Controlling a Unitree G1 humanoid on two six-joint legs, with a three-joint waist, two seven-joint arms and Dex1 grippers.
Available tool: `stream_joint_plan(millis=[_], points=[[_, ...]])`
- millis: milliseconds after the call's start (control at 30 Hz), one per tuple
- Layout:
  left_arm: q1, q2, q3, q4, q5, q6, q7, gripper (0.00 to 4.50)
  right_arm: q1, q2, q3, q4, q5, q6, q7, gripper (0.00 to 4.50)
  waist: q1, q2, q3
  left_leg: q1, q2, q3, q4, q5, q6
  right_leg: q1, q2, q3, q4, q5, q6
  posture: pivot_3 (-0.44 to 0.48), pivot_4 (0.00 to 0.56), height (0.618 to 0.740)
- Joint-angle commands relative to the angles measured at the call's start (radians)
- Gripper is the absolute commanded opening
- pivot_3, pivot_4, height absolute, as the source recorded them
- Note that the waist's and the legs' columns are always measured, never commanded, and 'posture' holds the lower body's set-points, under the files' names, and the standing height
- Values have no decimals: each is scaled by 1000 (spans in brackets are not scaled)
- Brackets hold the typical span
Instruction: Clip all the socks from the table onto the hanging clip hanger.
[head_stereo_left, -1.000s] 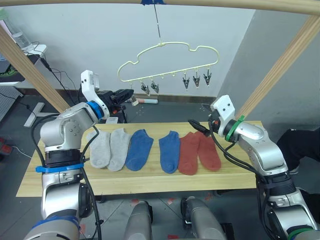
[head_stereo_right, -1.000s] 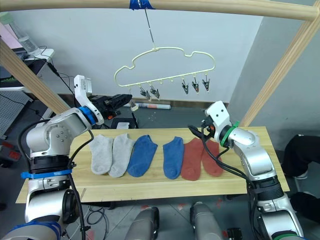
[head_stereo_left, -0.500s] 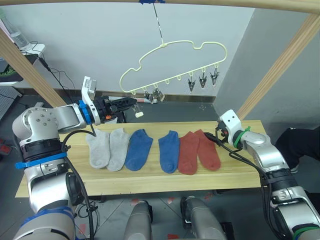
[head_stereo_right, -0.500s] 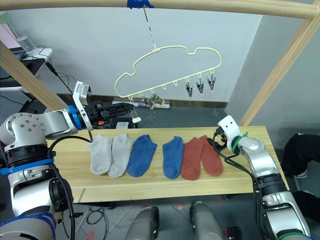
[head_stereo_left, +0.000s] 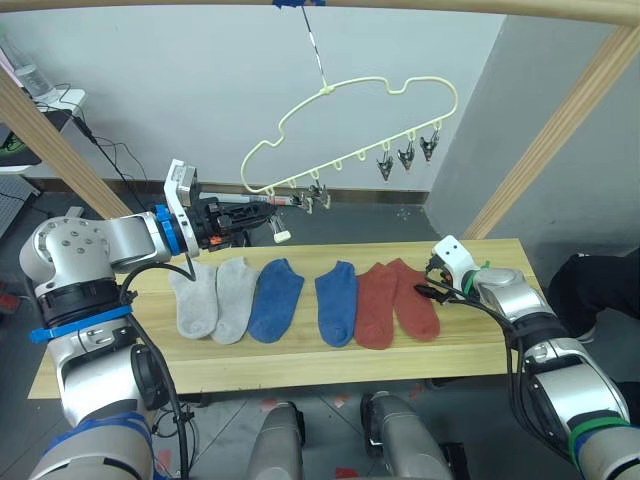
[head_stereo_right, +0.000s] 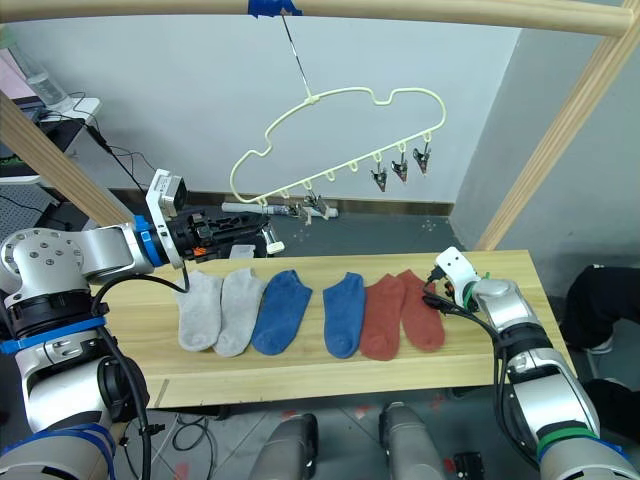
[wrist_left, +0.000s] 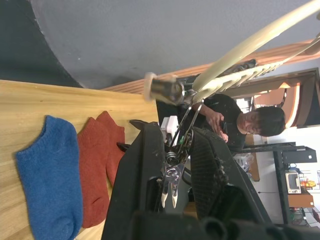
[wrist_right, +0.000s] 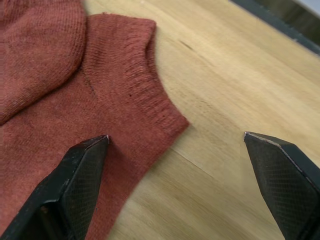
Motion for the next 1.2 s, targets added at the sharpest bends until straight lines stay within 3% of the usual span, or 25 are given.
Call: stream_joint_plan(millis=[33, 567, 900, 1000, 1200], points=[[12, 8, 25, -47, -24, 18, -2, 666, -21, 30, -21, 73, -1, -23, -12, 4500, 0, 0, 0, 0, 0, 0, 0, 0, 0, 0, 0, 0, 0, 0, 0, 14, 279, 740], [32, -7, 47, -77, -18, 27, 11, 666, -98, 76, -204, 152, 114, 143, -13, 4500, 0, 0, 0, 2, 0, 0, 0, 0, -1, 1, 0, 0, 1, 0, 0, 25, 287, 740], [40, -2, 13, -87, -6, 6, -3, 666, -40, 125, -77, 131, -24, 33, -82, 4500, -3, 0, 0, 2, 0, 0, 0, 0, -1, 2, 0, 0, 1, 0, 0, 27, 285, 740], [48, 0, 2, -98, -7, 1, -8, 666, -32, 124, -59, 139, -48, 15, -100, 3934, -2, 0, 0, 2, 0, 0, 0, 1, -1, 2, -1, 0, 1, 0, 0, 27, 284, 740], [48, -5, 6, -95, -7, -4, -6, 666, -4, 120, -46, 126, -60, 15, -67, 1996, -1, 0, 0, 3, 0, 0, 0, 1, -1, 3, -1, 0, 1, 0, 0, 25, 284, 740]])
